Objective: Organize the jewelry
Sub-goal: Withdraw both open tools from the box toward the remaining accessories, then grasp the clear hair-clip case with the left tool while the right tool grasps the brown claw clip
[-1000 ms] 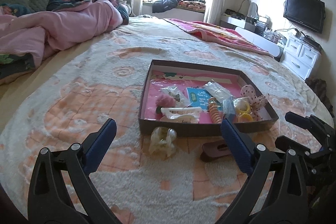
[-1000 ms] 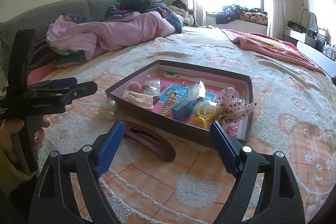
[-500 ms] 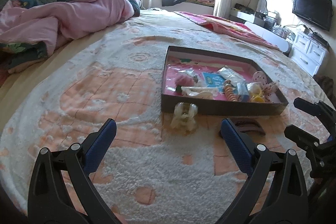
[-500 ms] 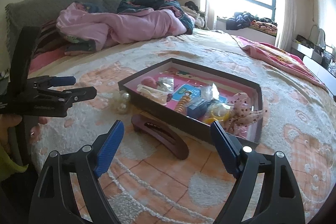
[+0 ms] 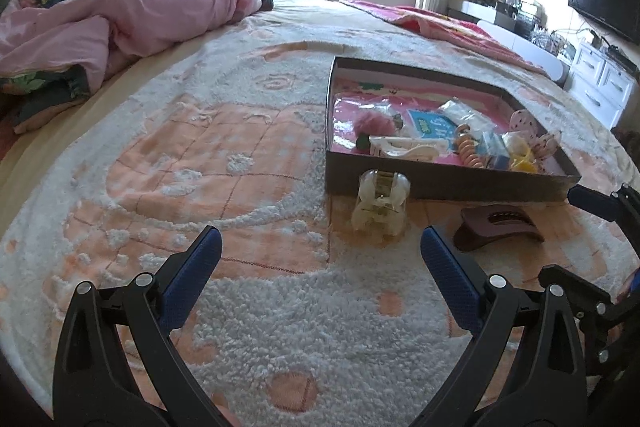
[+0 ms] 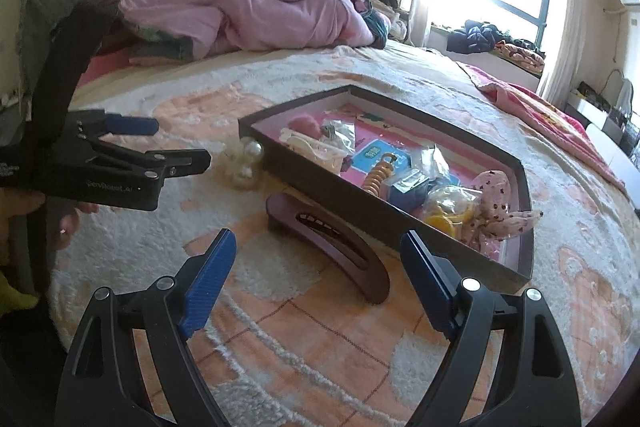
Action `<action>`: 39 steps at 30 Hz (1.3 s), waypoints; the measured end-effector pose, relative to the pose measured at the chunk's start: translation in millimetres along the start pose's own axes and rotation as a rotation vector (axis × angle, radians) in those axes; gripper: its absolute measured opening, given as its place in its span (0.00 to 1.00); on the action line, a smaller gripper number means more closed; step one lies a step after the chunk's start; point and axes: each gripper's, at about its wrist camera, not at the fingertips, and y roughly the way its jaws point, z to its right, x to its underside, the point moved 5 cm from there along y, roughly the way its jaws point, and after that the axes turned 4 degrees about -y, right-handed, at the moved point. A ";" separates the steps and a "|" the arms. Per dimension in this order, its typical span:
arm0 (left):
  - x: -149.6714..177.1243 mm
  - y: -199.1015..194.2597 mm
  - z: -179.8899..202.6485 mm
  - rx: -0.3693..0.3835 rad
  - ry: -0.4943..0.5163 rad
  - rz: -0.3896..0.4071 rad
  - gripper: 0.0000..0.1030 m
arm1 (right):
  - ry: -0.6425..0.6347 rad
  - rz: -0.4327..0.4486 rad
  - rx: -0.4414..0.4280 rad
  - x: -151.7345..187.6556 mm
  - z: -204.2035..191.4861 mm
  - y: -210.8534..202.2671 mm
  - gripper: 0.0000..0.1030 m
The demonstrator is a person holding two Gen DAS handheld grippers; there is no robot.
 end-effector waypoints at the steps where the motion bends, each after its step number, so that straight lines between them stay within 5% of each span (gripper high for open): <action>1: 0.4 2.7 0.6 -0.003 0.006 -0.004 0.88 | -0.003 -0.007 0.005 0.3 0.2 2.6 0.79; 13: -7.8 33.1 10.6 0.047 0.015 -0.058 0.86 | -0.048 -0.107 0.068 4.2 9.5 40.7 0.76; 19: -7.8 42.3 16.9 0.071 0.019 -0.085 0.71 | -0.067 -0.140 0.076 7.0 8.0 52.5 0.51; 24: -10.1 45.8 17.3 0.095 0.008 -0.092 0.63 | -0.073 -0.137 0.073 7.5 8.1 53.4 0.14; 35: -10.3 50.7 30.1 0.148 0.027 -0.115 0.30 | -0.009 -0.083 -0.011 8.3 9.6 29.4 0.08; 39: -10.4 51.1 34.9 0.136 0.053 -0.115 0.30 | 0.076 -0.081 -0.055 12.3 19.3 22.0 0.08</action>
